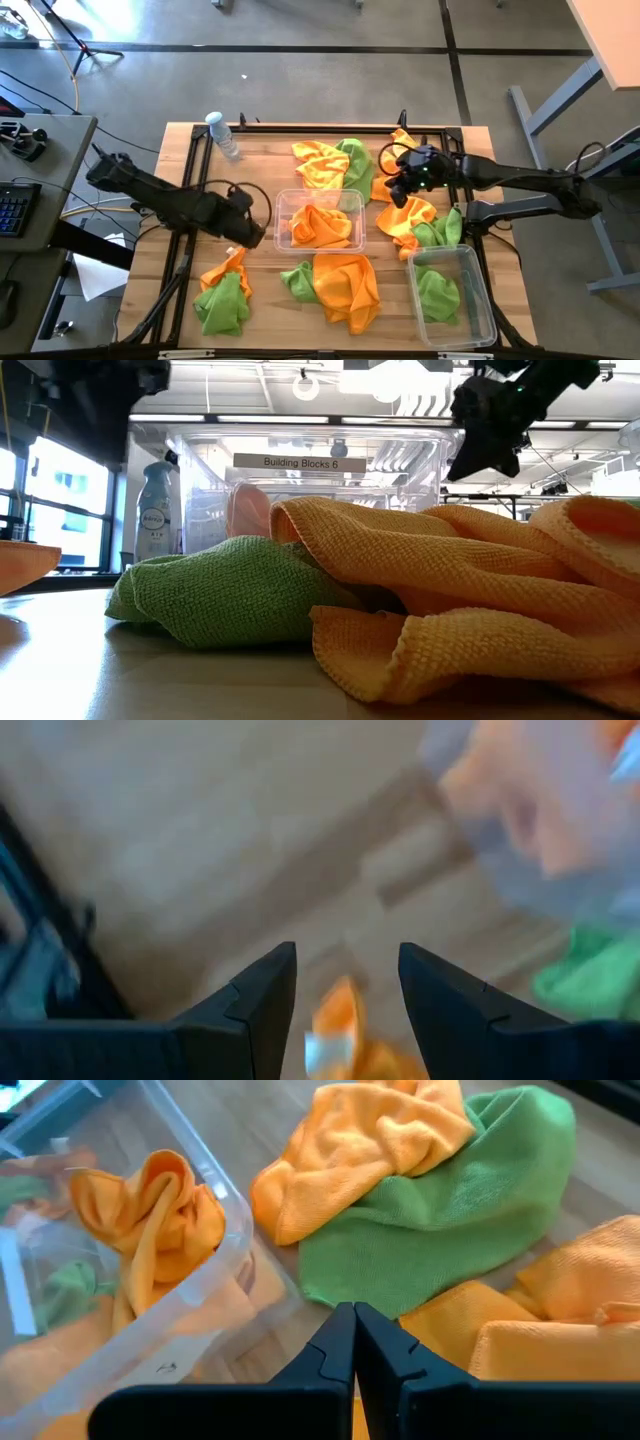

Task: Sort microfiber towel by color & place in baskets
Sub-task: Put the orange towel into the top transparent bin

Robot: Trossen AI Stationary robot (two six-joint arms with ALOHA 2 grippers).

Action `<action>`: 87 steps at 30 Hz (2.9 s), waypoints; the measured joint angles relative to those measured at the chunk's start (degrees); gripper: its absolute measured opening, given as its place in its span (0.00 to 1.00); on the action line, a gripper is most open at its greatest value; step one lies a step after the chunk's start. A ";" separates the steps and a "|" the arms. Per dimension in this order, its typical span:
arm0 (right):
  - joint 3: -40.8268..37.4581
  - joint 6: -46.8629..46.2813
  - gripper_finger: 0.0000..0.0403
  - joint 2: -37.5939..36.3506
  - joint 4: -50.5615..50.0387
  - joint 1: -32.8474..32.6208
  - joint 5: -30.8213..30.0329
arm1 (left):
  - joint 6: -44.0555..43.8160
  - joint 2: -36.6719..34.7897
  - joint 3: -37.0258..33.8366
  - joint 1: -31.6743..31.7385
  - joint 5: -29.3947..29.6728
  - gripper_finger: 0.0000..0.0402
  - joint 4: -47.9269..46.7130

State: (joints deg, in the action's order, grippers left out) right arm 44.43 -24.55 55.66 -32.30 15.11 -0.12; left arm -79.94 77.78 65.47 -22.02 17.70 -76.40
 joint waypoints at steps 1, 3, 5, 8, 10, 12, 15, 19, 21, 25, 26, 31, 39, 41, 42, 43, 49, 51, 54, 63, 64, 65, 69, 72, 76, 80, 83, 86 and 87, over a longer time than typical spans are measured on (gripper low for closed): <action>-0.30 0.23 0.00 -0.95 0.09 0.00 0.00 | -1.68 0.62 0.00 -0.77 -1.91 0.42 -0.20; -0.63 0.96 0.00 -2.50 -0.16 0.00 0.07 | -4.37 1.85 0.00 -2.47 -5.40 0.42 -0.20; -0.70 1.64 0.00 -3.58 -0.10 0.00 0.80 | -7.12 3.29 0.00 -4.18 -7.89 0.42 -0.20; -0.70 2.40 0.00 -4.57 0.03 -0.02 2.80 | -10.27 5.60 0.00 -6.55 -9.95 0.42 -0.36; -0.70 2.57 0.00 -4.77 0.00 -0.02 3.79 | -11.54 7.30 0.00 -7.85 -10.31 0.42 -0.43; -0.70 2.57 0.00 -4.77 -0.03 -0.02 4.91 | -12.63 8.88 -0.22 -8.79 -11.30 0.42 -0.45; -0.70 2.57 0.00 -4.77 -0.02 -0.04 5.25 | -14.52 10.24 -2.63 -9.91 -13.35 0.42 0.42; -0.70 3.00 0.00 -4.77 -0.02 -0.04 5.29 | -17.75 9.69 -8.98 -11.60 -16.17 0.42 9.38; -0.70 3.04 0.00 -4.77 -0.02 -0.04 5.66 | -19.51 9.24 -11.68 -12.38 -16.15 0.42 14.76; -0.70 3.20 0.00 -4.77 -0.01 -0.04 7.03 | -23.19 9.20 -16.12 -13.44 -16.80 0.42 18.66; -0.70 3.20 0.00 -4.77 0.01 -0.04 7.30 | -23.58 9.19 -17.40 -13.47 -17.46 0.42 20.26; -0.70 3.61 0.00 -4.77 0.01 -0.04 7.48 | -26.13 9.22 -22.31 -13.73 -18.11 0.41 26.74; -0.70 4.28 0.00 -4.75 0.01 -0.04 7.48 | -28.90 9.18 -21.15 -13.86 -18.10 0.09 24.66; -0.70 4.28 0.00 -4.75 0.01 -0.04 7.48 | -28.91 9.18 -18.72 -14.06 -17.26 0.03 21.71; -0.70 4.30 0.00 -4.75 0.01 -0.04 7.46 | -28.90 9.18 -17.31 -14.18 -16.77 0.03 19.89; -0.70 4.30 0.00 -4.75 0.01 -0.04 7.46 | -28.76 9.12 -15.66 -14.25 -16.44 0.03 17.33; -0.70 5.15 0.00 -4.75 0.01 -0.04 7.43 | -28.97 7.33 -3.34 -14.73 -11.49 0.01 -0.08; -0.70 5.26 0.00 -4.75 0.01 -0.04 7.41 | -29.74 6.86 1.96 -14.87 -7.75 0.01 -6.60; -0.70 5.37 0.00 -4.75 0.01 -0.04 7.41 | -30.82 6.76 9.93 -14.85 -2.86 0.00 -14.25; -0.70 5.51 0.00 -4.72 -0.02 -0.04 7.34 | -23.54 5.42 18.82 -13.00 8.16 0.00 -13.48; -0.70 5.38 0.00 -4.72 -0.01 -0.04 7.33 | -22.95 5.40 19.46 -12.70 9.14 0.00 -13.58; -0.70 5.30 0.00 -4.72 0.00 -0.04 7.35 | -22.41 5.31 19.99 -12.42 10.05 0.00 -13.75; -0.70 5.16 0.00 -4.72 -0.02 -0.04 7.35 | -19.01 5.38 23.24 -11.63 13.28 0.00 -13.63; -0.70 5.31 0.00 -4.72 -0.02 -0.04 7.35 | -15.65 5.36 26.37 -10.95 17.23 0.00 -13.63; -0.70 5.35 0.00 -4.72 -0.02 -0.04 7.35 | -10.74 5.36 30.98 -9.67 22.96 0.00 -13.63; -0.70 5.46 0.00 -4.72 -0.02 -0.04 7.35 | -6.08 5.36 35.29 -8.06 28.48 0.00 -13.58; -0.70 5.52 0.00 -4.72 0.00 -0.04 7.35 | -0.93 5.31 38.09 -6.41 31.15 0.00 -11.66; -0.70 5.41 0.00 -4.72 -0.01 -0.04 7.35 | 6.58 5.36 40.82 -4.78 32.92 0.00 -7.42; -0.70 5.40 0.00 -4.72 0.01 -0.04 7.35 | 9.47 5.36 41.69 -4.25 33.42 0.00 -5.44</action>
State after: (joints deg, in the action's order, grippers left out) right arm 43.72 -19.15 50.94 -32.29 15.07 7.22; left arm -70.47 83.13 107.16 -26.26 51.12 -81.84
